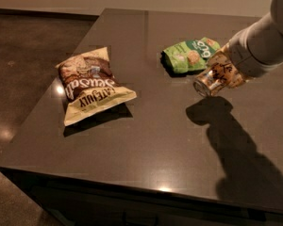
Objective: Place orange can upright
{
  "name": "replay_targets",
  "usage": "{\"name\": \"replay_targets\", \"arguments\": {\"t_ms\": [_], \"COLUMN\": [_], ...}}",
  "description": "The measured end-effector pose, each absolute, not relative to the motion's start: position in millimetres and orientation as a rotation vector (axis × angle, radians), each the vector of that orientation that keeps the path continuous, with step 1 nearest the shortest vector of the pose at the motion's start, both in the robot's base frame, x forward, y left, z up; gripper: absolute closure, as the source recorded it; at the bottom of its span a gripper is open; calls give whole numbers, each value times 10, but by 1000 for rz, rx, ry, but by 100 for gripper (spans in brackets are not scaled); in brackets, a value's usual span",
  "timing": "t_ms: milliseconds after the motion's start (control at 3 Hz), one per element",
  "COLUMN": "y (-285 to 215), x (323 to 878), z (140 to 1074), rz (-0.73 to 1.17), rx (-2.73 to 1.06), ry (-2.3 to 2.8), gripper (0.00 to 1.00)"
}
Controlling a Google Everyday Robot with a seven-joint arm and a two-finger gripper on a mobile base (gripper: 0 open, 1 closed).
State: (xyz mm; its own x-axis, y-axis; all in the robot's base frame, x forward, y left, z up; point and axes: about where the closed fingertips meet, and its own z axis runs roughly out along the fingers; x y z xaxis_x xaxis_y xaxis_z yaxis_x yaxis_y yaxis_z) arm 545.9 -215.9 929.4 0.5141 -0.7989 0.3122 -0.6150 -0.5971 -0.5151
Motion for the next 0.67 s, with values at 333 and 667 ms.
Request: {"name": "replay_targets", "arguments": {"t_ms": [333,667], "y": [-2161,-2189], "x": [5459,5509], "z": [9302,9390], "rz": [-763,-855], "rx": [-2423,-2440], "ry": [1171,1095], "gripper": [100,100]}}
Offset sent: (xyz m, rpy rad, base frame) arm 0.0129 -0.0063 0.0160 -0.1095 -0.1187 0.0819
